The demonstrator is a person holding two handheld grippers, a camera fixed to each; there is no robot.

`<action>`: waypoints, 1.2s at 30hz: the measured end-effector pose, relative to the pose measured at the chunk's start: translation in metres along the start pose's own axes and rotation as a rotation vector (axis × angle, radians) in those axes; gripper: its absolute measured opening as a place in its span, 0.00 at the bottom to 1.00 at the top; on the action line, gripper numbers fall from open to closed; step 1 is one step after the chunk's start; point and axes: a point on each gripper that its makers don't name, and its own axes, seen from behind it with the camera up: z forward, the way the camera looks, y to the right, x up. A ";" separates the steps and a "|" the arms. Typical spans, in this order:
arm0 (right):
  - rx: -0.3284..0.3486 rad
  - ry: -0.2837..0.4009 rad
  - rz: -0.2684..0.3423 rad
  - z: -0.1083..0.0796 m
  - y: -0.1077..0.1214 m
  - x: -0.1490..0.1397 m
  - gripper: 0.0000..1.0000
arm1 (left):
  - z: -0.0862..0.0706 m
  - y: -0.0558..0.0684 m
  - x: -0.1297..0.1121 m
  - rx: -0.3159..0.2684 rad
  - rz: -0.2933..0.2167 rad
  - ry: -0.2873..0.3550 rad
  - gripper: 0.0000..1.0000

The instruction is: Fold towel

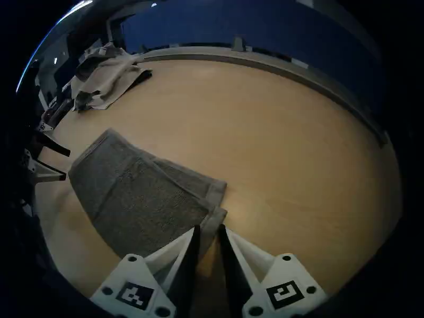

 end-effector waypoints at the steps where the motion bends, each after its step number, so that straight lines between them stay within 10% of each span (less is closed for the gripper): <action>1: 0.003 -0.001 0.003 0.000 0.000 0.000 0.23 | 0.000 0.000 0.000 0.000 0.001 0.000 0.87; 9: -0.003 0.001 0.020 -0.001 0.002 0.000 0.04 | -0.001 -0.001 -0.002 0.003 0.002 -0.002 0.87; 36: 0.048 0.132 -0.063 -0.024 -0.026 0.055 0.02 | -0.001 -0.003 -0.002 0.015 0.010 0.000 0.87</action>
